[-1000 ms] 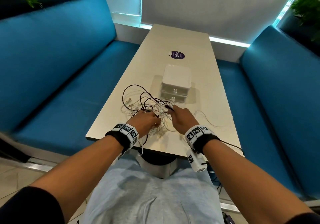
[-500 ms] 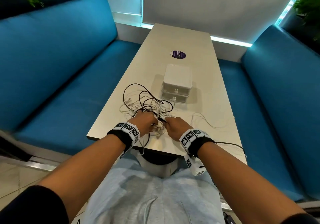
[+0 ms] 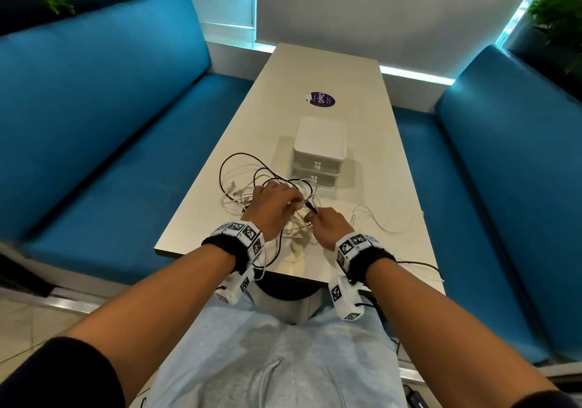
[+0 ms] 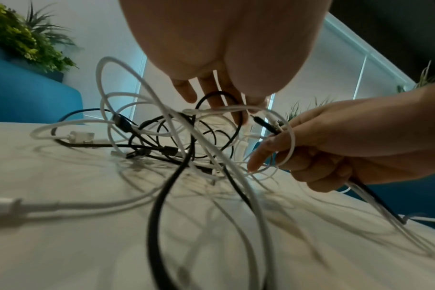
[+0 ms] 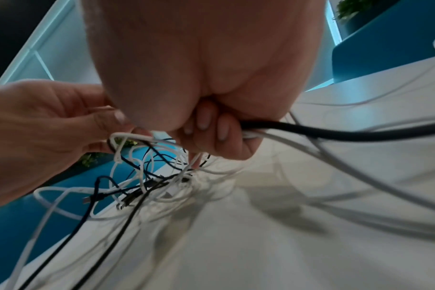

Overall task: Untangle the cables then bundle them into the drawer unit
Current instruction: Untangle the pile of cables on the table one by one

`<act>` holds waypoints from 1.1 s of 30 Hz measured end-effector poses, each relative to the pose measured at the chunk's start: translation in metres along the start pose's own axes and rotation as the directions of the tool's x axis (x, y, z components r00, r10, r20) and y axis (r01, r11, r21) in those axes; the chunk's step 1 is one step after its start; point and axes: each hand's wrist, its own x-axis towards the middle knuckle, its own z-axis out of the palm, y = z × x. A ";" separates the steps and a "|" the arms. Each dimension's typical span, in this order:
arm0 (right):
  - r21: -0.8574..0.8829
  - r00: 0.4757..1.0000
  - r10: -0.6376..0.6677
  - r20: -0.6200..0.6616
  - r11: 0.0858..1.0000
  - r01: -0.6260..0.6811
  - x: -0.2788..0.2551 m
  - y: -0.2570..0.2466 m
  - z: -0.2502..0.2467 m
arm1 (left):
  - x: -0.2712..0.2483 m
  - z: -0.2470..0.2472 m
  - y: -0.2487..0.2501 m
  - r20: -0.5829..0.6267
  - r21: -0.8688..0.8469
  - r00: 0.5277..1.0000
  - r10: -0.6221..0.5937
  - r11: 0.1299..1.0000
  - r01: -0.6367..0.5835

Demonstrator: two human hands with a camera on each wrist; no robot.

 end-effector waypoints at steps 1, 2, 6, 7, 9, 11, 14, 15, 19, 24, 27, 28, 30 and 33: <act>0.043 1.000 0.008 -0.020 0.999 -0.007 0.001 0.000 -0.002 | 0.003 -0.001 0.003 -0.004 0.010 1.000 -0.006 1.000 0.006; 0.099 0.999 0.023 -0.036 0.995 -0.020 0.002 0.001 -0.004 | 0.005 0.000 0.005 0.003 0.029 1.000 -0.012 1.000 0.012; 0.252 0.997 0.046 -0.056 0.967 -0.031 0.000 0.004 -0.011 | 0.008 0.007 0.005 0.083 0.048 0.993 -0.080 0.996 0.076; 0.267 0.998 0.038 -0.048 0.963 -0.024 -0.001 0.004 -0.011 | 0.008 0.007 0.006 0.098 0.032 0.991 -0.095 0.995 0.092; 0.288 0.999 0.005 -0.040 0.958 0.007 -0.003 0.005 -0.011 | 0.008 0.008 0.010 0.105 0.017 0.990 -0.095 0.995 0.093; 0.323 0.998 -0.021 -0.051 0.946 0.036 -0.003 0.006 -0.011 | 0.008 0.008 0.015 0.110 0.009 0.990 -0.093 0.996 0.092; 0.397 0.995 -0.031 -0.099 0.915 0.068 -0.003 0.007 -0.012 | 0.007 0.005 0.020 0.140 -0.025 0.986 -0.085 0.996 0.089; 0.404 0.993 -0.043 -0.113 0.911 0.086 -0.003 0.008 -0.013 | 0.007 0.004 0.022 0.146 -0.033 0.986 -0.077 0.996 0.083; 0.429 0.988 -0.050 -0.145 0.897 0.108 0.000 0.010 -0.015 | 0.006 0.006 0.029 0.169 -0.078 0.978 -0.123 0.987 0.137; 0.314 0.968 0.050 -0.246 0.949 0.031 0.004 0.017 -0.027 | 0.004 0.017 0.019 0.227 0.204 0.972 -0.063 0.979 0.016; 0.341 0.966 0.055 -0.252 0.940 0.035 0.003 0.017 -0.027 | 0.008 0.028 0.016 0.223 0.200 0.969 -0.106 0.978 0.061; 0.383 0.971 0.059 -0.233 0.923 0.036 0.002 0.016 -0.026 | 0.009 0.031 0.016 0.218 0.187 0.968 -0.121 0.979 0.080; 0.409 0.981 0.041 -0.190 0.912 0.041 0.000 0.014 -0.023 | 0.010 0.035 0.016 0.217 0.149 0.967 -0.137 0.983 0.106; 0.315 0.986 0.005 -0.166 0.948 0.049 0.001 0.015 -0.021 | 0.008 0.031 0.022 0.228 0.178 0.969 -0.095 0.982 0.054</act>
